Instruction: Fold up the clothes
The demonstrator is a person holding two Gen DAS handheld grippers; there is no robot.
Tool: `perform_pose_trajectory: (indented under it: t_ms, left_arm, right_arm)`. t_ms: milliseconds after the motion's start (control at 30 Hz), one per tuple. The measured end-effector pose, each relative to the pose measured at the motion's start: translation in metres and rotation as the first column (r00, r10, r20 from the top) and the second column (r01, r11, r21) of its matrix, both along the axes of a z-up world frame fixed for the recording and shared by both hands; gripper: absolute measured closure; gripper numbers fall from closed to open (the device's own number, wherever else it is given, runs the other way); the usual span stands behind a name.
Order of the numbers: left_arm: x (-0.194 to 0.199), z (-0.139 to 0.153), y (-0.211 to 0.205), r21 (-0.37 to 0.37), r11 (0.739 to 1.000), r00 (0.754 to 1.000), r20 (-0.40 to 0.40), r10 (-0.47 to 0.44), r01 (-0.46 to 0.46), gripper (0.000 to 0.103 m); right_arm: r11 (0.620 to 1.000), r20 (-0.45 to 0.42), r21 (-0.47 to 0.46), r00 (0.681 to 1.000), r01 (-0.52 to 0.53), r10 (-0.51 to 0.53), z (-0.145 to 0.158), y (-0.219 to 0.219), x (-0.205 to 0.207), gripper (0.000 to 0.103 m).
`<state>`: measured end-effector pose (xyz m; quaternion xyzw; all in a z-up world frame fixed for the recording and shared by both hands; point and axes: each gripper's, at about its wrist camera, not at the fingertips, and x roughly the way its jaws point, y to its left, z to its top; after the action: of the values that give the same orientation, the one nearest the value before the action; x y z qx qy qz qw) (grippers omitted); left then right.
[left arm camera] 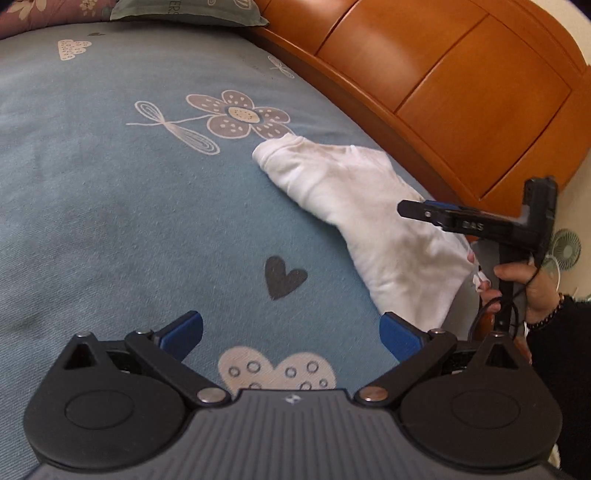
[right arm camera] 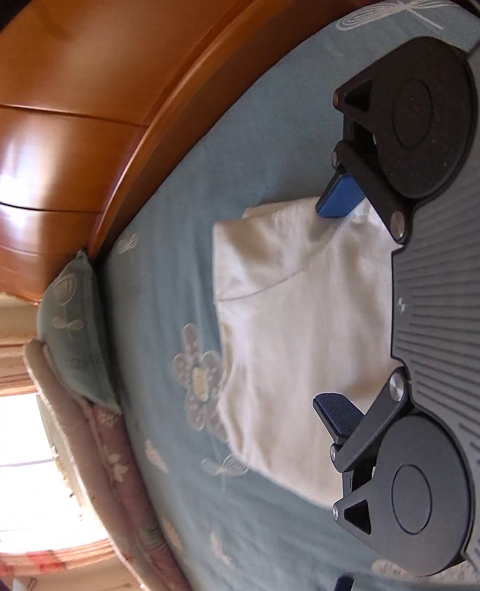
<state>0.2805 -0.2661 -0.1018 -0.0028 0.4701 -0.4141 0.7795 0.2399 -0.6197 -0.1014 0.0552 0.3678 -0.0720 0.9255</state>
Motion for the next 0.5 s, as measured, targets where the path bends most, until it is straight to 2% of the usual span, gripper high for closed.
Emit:
perform_pose_trajectory:
  t_ms: [100,167,233,300,367,433,500]
  left_arm:
    - [-0.015,-0.005,0.006,0.082,0.996,0.996,0.079,-0.045,0.038,0.002]
    - [-0.021,-0.008,0.01,0.088,0.996,0.995,0.087,-0.043,0.035,0.002]
    - [-0.027,-0.011,0.015,0.089,0.996,0.995,0.09,-0.039,0.031,0.002]
    - [-0.032,-0.013,0.02,0.089,0.996,0.995,0.093,-0.029,0.02,0.002]
    - [-0.037,-0.01,0.024,0.105,0.994,0.994,0.109,-0.021,0.01,0.002]
    - [-0.041,-0.006,0.027,0.125,0.992,0.989,0.143,-0.036,0.018,0.002]
    - [-0.046,-0.003,0.031,0.136,0.99,0.983,0.174,-0.055,0.031,0.001]
  right_arm:
    - [0.999,0.046,-0.039,0.999,-0.016,0.017,0.013,0.024,-0.005,0.0]
    - [0.997,0.096,-0.043,0.993,-0.067,0.071,0.025,0.046,-0.011,0.0]
    - [0.988,0.076,-0.096,0.989,-0.121,0.129,0.022,0.071,-0.01,0.0]
    - [0.98,-0.014,-0.147,0.991,-0.13,0.13,-0.006,0.086,-0.001,0.0]
    - [0.988,0.044,-0.121,0.994,-0.092,0.097,-0.018,0.087,-0.004,0.0]
    - [0.986,-0.004,-0.137,0.995,-0.1,0.1,-0.007,0.09,0.002,0.0]
    - [0.987,0.028,-0.12,0.994,-0.103,0.107,0.011,0.089,0.007,0.0]
